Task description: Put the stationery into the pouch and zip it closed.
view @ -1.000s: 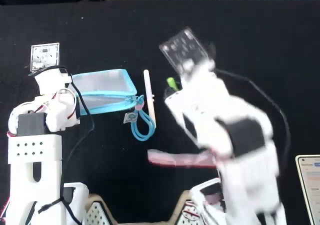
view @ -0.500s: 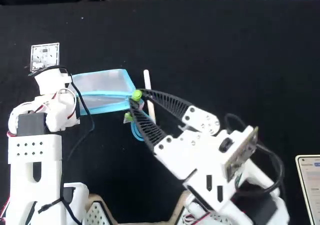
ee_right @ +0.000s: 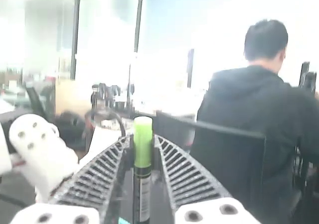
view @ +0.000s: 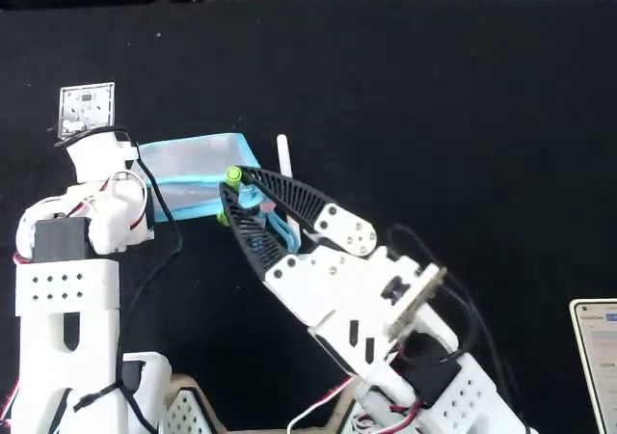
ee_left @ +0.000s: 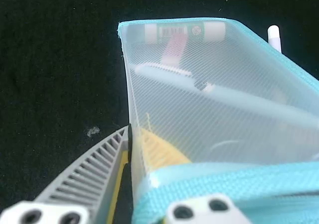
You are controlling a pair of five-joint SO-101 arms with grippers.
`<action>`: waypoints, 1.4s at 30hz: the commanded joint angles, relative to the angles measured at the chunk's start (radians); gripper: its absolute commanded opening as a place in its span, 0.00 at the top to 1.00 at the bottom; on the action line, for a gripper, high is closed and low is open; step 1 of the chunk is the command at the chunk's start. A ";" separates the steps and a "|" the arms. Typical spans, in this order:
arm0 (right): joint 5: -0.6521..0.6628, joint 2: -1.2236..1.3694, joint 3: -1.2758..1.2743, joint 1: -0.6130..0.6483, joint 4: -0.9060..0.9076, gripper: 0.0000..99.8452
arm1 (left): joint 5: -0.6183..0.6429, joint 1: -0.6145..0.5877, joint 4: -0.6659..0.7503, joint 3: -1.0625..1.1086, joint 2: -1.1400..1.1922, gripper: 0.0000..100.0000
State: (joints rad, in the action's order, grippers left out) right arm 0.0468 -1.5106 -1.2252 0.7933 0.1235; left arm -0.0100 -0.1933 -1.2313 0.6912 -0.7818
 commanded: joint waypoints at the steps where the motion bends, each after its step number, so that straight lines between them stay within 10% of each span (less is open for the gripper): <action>1: 0.000 -0.019 0.013 0.008 -0.100 0.99 | 0.015 -0.016 -0.002 0.027 0.006 0.97; 42: -0.008 0.216 -0.070 -0.069 -0.419 0.99 | 0.015 -0.012 0.000 0.027 0.006 0.97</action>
State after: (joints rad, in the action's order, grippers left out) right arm 0.0468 -1.4062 -1.4016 0.7380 -0.2647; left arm -0.0100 -0.1933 -1.2313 0.6912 -0.7818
